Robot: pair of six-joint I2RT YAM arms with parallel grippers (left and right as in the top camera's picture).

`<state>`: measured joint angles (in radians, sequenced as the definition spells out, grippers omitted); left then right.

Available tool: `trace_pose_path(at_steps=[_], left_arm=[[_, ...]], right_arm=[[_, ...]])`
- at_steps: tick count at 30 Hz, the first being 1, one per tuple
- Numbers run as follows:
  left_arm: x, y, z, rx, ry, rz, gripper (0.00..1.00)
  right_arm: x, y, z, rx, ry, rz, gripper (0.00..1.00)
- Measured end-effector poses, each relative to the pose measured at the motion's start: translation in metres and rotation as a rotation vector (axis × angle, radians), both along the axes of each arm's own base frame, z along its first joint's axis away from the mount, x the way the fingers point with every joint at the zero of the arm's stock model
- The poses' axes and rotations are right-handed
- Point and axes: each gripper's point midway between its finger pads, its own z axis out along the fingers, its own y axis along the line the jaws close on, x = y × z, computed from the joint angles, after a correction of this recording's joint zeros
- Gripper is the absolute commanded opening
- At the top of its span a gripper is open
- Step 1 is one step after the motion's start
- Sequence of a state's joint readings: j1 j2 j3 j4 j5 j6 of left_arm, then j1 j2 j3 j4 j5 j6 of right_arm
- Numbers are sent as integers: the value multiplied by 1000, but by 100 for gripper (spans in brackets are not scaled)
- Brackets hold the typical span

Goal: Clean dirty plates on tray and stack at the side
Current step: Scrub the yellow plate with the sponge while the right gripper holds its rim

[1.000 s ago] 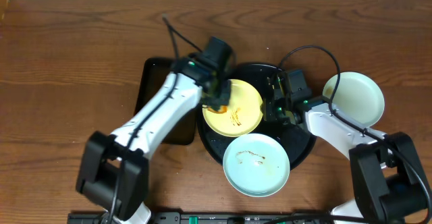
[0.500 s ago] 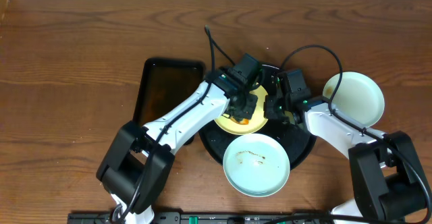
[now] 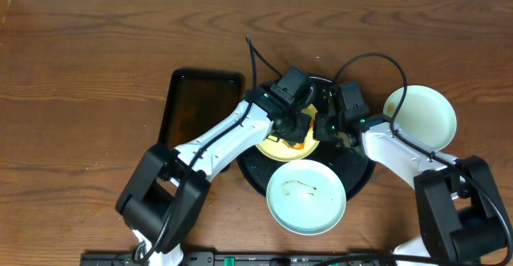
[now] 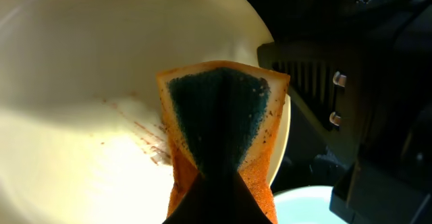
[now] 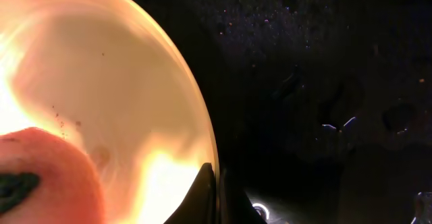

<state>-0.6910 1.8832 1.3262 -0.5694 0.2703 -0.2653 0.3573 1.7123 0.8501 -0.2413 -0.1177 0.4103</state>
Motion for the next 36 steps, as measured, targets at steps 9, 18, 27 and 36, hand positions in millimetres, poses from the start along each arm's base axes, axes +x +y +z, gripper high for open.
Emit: trace_pose_path(at_steps=[9,18,27,36], left_arm=[[-7,-4,-41,21,93,-13,8],[18,19,-46,84,29,57,8],[53,75,-38,130,9,188,8],[43,91,68,47,-154,203,7]], right_arm=[[0,0,0,-1,0,-1,1],[0,0,0,-3,1,-1,1],[0,0,0,-2,1,-1,1],[8,-7,6,-57,-56,24,1]])
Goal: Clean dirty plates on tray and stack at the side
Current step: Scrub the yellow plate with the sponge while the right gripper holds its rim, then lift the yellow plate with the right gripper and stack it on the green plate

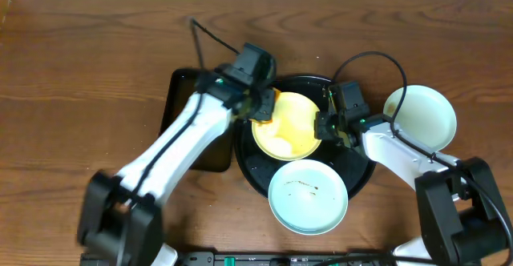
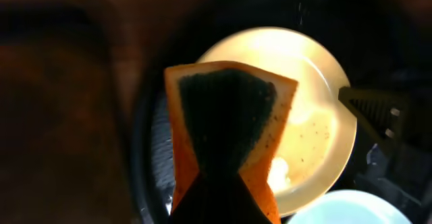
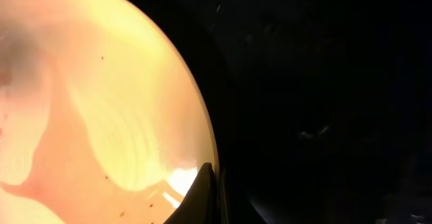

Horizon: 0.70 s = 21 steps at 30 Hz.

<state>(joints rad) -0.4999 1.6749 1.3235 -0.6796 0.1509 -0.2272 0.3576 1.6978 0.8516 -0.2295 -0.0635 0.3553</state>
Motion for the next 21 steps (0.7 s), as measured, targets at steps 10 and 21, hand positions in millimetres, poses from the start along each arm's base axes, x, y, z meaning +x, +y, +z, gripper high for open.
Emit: trace_pose_path(at_steps=[10,21], left_arm=[[23,95,26,48,-44,252,7],[34,147,25,52,-35,406,8]], right_arm=[[24,-26,92,-193,-329,89,1],[23,-31,153,-533,-557,284,1]])
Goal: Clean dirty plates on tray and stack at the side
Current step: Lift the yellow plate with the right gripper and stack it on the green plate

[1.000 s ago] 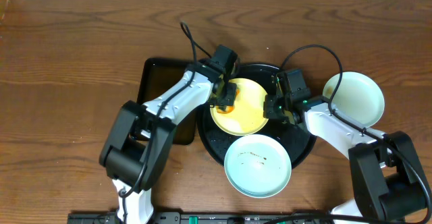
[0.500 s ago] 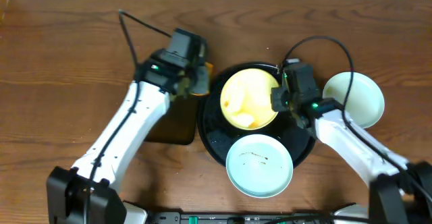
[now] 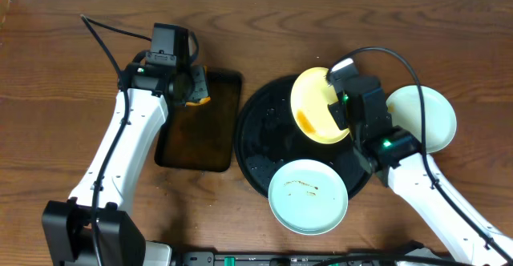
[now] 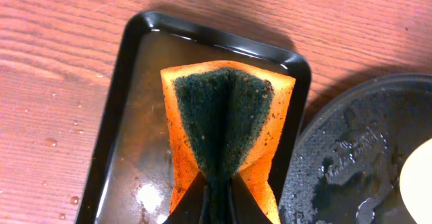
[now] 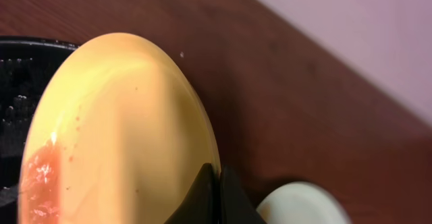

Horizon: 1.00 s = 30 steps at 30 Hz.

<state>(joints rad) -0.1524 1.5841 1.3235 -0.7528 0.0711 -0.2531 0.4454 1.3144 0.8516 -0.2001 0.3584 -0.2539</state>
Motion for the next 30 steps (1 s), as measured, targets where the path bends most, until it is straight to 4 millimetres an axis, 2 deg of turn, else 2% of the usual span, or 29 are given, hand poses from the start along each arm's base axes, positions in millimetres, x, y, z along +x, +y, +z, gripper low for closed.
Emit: trace_pose_path(at_steps=[9,13,25,28,30], left_arm=[[1,5,0,-3,1,17,8],[1,5,0,-3,1,17,8],[1,5,0,-3,1,17,8],[1,5,0,-2,1,17,8],[0,5,0,-2,3,17,8]], right_arm=[[-14,46,33,-248,-153,157,1],[-20,55,38,-315,-179,176,1],[-14,42,55,-360,-245,84,1],[-12,33,56,-334,-248,25,1],[-8,16,54,-295,-236,-51,1]])
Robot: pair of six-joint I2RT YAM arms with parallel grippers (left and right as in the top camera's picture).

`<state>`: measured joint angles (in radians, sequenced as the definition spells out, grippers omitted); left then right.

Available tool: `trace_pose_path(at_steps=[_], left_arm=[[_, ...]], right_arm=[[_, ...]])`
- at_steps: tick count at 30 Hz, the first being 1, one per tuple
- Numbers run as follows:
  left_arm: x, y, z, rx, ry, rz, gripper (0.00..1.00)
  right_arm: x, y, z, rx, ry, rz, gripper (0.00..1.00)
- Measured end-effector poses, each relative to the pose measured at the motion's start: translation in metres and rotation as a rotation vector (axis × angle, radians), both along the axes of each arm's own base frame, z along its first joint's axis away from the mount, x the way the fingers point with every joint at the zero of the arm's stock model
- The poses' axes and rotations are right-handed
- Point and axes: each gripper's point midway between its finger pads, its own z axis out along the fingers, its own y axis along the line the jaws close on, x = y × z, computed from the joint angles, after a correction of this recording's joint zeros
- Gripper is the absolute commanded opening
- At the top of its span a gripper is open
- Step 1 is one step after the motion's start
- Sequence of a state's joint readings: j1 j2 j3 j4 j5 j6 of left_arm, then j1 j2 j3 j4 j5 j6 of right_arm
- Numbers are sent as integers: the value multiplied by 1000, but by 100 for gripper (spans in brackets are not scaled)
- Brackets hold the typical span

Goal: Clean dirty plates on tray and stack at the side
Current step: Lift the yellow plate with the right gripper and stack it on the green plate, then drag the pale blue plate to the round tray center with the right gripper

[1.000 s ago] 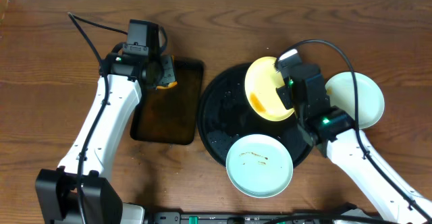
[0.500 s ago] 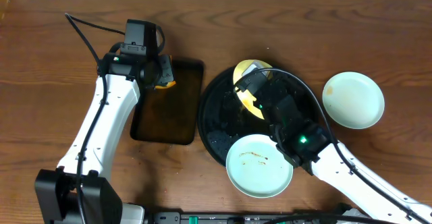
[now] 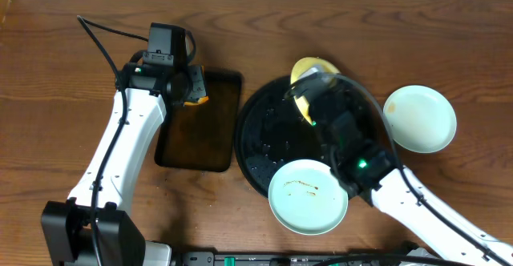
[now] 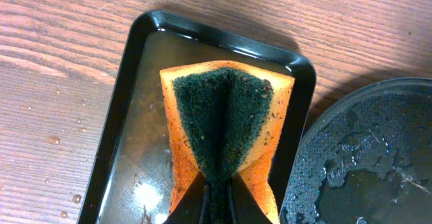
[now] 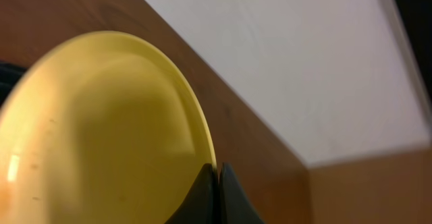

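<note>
A yellow plate [image 5: 101, 129] hangs tilted in the air, and my right gripper [image 5: 217, 171] is shut on its rim. From overhead only part of the yellow plate [image 3: 307, 69] shows behind my raised right arm, above the far side of the round black tray [image 3: 260, 150]. A pale green plate [image 3: 307, 195] with brown streaks lies at that tray's near edge. My left gripper [image 4: 217, 187] is shut on a folded orange sponge [image 4: 226, 126], green side up, above the black rectangular tray [image 4: 131, 69]. The sponge [image 3: 199, 87] hangs over that tray's far end.
Another pale green plate [image 3: 420, 118] rests on the wooden table to the right of the round tray. The rectangular tray [image 3: 172, 150] holds brownish water. The round tray's wet surface [image 4: 364, 163] shows to the sponge's right. A pale wall [image 5: 283, 55] stands behind the table.
My right arm has come up toward the overhead camera with the yellow plate, which now faces the wall rather than the table. The left gripper and sponge have barely moved.
First the sponge lay against the yellow plate on the round tray, with my right gripper shut on the plate's rim. Then the sponge was off the plate, to its left. Then it hung above the rectangular tray, with the plate raised and tilted. Now the plate is higher.
</note>
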<state>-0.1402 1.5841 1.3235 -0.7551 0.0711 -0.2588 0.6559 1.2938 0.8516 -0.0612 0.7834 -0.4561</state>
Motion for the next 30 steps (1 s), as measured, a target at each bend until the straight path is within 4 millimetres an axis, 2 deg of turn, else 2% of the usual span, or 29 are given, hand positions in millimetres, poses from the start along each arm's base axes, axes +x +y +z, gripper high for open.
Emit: trace_pose_path(at_steps=[2,5,9,13,18,21,25,26,29,30], left_arm=[[-1,0,0,0,3,0,7],[-2,0,-1,1,7,0,7],[-3,0,-1,2,13,0,8],[-4,1,-2,2,17,0,8],[-4,1,-2,3,19,0,8],[-4,1,-2,3,20,0,8],[-5,1,-2,3,23,0,8],[-5,1,-2,3,23,0,8],[-5,1,-2,3,23,0,7],[-5,1,-3,3,23,0,8]], right_arm=[[5,-24,-4,44,3,-86,1],[12,-72,-7,119,-11,-255,1],[13,-127,-11,191,-33,-438,1],[4,-177,-26,252,1,-590,1],[-20,-232,-56,373,85,-765,1],[-31,-256,-71,437,109,-860,1],[-33,-272,-88,515,136,-908,3],[-33,-273,-93,535,149,-909,9],[-30,-270,-106,583,187,-897,37],[-27,-267,-111,609,205,-883,40]])
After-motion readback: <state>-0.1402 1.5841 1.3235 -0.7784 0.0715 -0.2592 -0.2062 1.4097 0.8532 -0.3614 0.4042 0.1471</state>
